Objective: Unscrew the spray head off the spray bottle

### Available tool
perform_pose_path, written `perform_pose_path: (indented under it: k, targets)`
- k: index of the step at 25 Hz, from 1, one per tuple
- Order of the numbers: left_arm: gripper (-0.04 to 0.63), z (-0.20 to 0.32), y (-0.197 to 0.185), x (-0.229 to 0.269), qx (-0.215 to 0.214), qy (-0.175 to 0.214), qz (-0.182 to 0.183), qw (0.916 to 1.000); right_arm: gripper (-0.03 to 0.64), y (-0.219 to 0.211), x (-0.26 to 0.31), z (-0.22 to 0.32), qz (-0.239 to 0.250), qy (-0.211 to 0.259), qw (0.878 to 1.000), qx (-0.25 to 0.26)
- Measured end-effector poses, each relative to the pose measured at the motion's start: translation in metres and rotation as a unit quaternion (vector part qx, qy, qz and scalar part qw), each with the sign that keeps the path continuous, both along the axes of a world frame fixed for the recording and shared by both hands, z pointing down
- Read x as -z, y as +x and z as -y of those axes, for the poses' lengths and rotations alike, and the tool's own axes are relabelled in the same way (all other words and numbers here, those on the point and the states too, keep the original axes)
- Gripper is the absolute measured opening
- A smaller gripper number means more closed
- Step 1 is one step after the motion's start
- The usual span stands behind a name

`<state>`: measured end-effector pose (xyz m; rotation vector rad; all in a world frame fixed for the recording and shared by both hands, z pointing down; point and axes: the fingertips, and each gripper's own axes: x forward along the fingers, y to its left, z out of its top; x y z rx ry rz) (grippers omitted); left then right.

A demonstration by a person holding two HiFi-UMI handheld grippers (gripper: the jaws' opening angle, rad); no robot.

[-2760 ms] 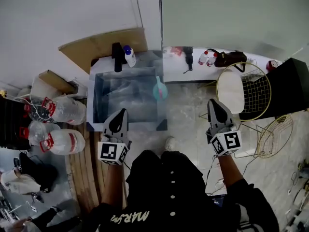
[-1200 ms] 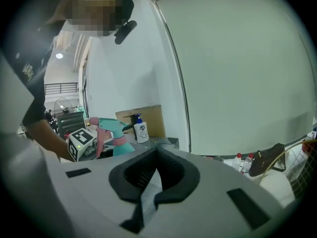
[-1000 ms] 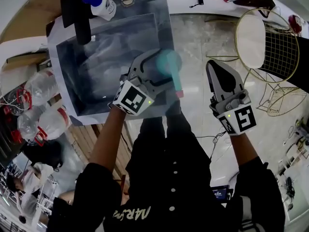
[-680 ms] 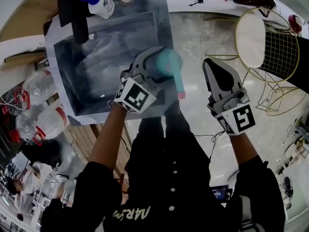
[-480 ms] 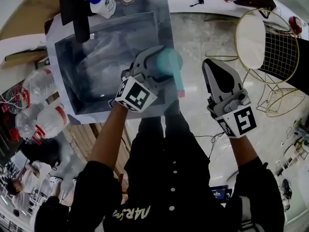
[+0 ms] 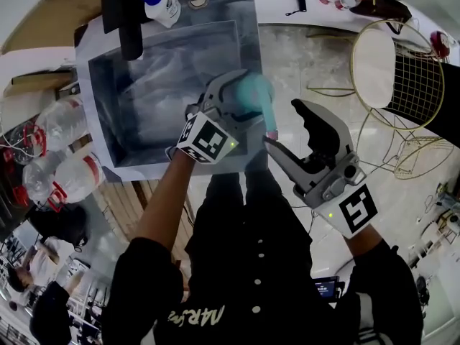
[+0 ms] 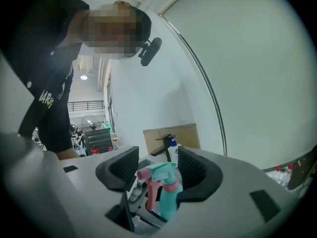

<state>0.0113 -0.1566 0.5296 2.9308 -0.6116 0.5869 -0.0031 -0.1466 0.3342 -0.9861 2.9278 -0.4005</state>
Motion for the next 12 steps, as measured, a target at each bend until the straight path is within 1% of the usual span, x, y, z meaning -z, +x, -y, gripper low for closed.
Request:
perform_pose_path:
  k: [2,3,5,8,11,12]
  targets:
    - [0.405,0.000,0.000,0.000,0.000,0.000,0.002,1.0000,0.260,-0.010,-0.004,-0.005,-0.026,0.007,1.000,0.003]
    - [0.405,0.000,0.000,0.000,0.001,0.000,0.002,1.0000,0.282,-0.014,-0.010,-0.006,-0.049,0.009,0.999,-0.001]
    - [0.405,0.000,-0.001,0.000,0.003,0.000,0.002,1.0000,0.287,-0.020,-0.023,-0.003,-0.096,0.012,0.995,-0.018]
    - [0.405,0.000,0.000,0.001,0.008,0.000,0.002,1.0000,0.282,-0.023,-0.040,0.005,-0.134,0.004,0.990,-0.044]
    - [0.405,0.001,0.001,0.001,0.011,0.002,0.002,0.9999,0.264,-0.020,-0.057,0.010,-0.178,-0.005,0.982,-0.062]
    - [0.405,0.001,0.001,0.001,0.012,0.002,0.003,0.9999,0.251,-0.019,-0.061,0.012,-0.184,-0.007,0.981,-0.067]
